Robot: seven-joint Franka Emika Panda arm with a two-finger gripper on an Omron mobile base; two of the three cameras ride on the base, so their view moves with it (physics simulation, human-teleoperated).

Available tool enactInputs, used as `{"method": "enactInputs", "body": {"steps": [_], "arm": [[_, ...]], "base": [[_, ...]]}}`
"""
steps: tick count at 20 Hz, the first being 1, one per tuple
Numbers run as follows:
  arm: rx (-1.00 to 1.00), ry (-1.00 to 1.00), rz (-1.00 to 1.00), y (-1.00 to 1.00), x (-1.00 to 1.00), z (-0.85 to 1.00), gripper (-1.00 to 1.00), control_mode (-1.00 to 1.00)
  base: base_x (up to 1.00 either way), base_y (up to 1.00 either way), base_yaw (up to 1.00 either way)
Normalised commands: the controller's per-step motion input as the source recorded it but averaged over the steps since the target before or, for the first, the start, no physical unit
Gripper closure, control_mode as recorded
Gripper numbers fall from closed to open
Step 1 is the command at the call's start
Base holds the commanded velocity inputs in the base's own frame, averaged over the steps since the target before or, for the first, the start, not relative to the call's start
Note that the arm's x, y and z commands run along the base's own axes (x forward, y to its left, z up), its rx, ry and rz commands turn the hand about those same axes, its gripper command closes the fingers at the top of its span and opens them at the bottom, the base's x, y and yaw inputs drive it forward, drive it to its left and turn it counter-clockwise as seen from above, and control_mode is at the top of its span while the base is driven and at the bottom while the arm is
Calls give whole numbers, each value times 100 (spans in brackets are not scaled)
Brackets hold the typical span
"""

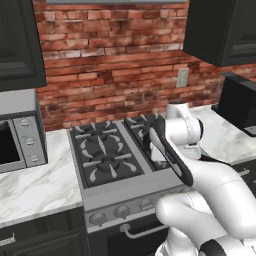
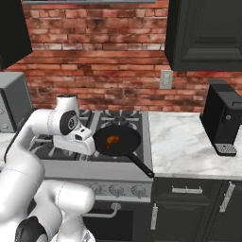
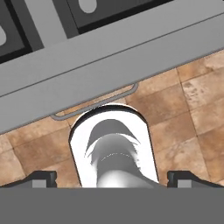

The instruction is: Take the chicken drumsticks from the pan and place one on each plate on the dining counter.

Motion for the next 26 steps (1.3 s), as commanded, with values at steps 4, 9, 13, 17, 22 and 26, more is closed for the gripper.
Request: {"method": "enactInputs", "body": {"steps": [4, 9, 13, 17, 22, 26], "arm": [[1, 0, 0, -44, 67, 0, -100, -100], [2, 0, 0, -47, 90, 0, -100, -100], [1, -2, 0, -36, 92, -2, -100, -100], [1, -11, 1, -25, 84, -10, -100, -100], [2, -8, 4, -5, 66, -34, -100, -100], [2, -2, 3, 16, 42, -53, -100, -100]], "base": [[0, 0, 0], [0, 0, 0], [0, 0, 0], [0, 0, 0], [0, 0, 0], [0, 0, 0]]}}
